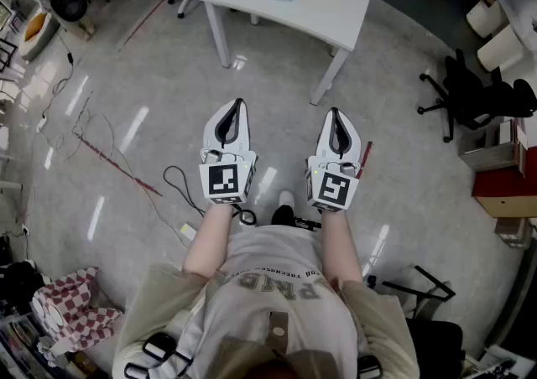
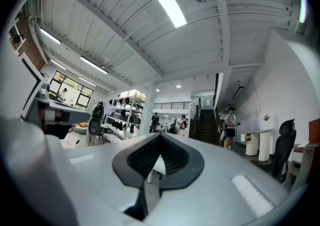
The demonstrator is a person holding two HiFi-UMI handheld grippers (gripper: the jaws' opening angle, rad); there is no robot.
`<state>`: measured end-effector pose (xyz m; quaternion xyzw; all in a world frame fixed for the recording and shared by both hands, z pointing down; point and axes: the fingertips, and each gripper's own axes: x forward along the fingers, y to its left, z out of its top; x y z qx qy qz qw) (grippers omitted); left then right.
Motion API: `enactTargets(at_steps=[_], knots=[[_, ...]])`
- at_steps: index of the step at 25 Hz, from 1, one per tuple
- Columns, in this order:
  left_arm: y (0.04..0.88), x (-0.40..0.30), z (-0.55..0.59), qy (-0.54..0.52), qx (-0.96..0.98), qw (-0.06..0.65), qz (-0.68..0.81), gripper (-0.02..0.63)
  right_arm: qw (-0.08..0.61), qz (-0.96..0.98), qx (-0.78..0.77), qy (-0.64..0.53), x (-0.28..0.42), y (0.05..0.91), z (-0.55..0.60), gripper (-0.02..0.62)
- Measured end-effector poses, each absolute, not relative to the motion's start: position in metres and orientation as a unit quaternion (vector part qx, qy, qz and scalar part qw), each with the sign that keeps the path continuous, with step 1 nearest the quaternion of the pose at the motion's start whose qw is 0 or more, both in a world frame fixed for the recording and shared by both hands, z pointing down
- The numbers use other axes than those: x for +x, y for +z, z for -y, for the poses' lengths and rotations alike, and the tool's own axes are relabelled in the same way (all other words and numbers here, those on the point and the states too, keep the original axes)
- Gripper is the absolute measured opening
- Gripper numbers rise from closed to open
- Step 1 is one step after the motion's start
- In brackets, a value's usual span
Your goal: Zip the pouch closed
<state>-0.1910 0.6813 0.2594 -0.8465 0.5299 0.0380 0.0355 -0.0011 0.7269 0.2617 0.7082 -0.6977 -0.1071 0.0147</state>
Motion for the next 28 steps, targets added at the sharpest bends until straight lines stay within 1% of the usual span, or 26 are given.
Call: enactTargets(at_steps=[15, 21, 27, 28], knots=[[0.26, -0.181, -0.673, 0.039, -0.844, 0.04, -0.533, 0.011, 0.016, 0.7, 0.705, -0.114, 0.009, 0.261, -0.72, -0.002], [0.263, -0.161, -0.665, 0.031, -0.845, 0.038, -0.533, 0.011, 0.013, 0.706, 0.701, -0.098, 0.027, 0.268, -0.71, -0.002], [0.267, -0.142, -0.647, 0.021, -0.835, 0.019, -0.55, 0.013, -0.037, 0.729, 0.679, -0.075, 0.05, 0.263, -0.695, 0.0], [0.267, -0.139, -0.644, 0.019, -0.834, 0.015, -0.551, 0.071, -0.039, 0.735, 0.674, -0.072, 0.051, 0.263, -0.692, 0.005]])
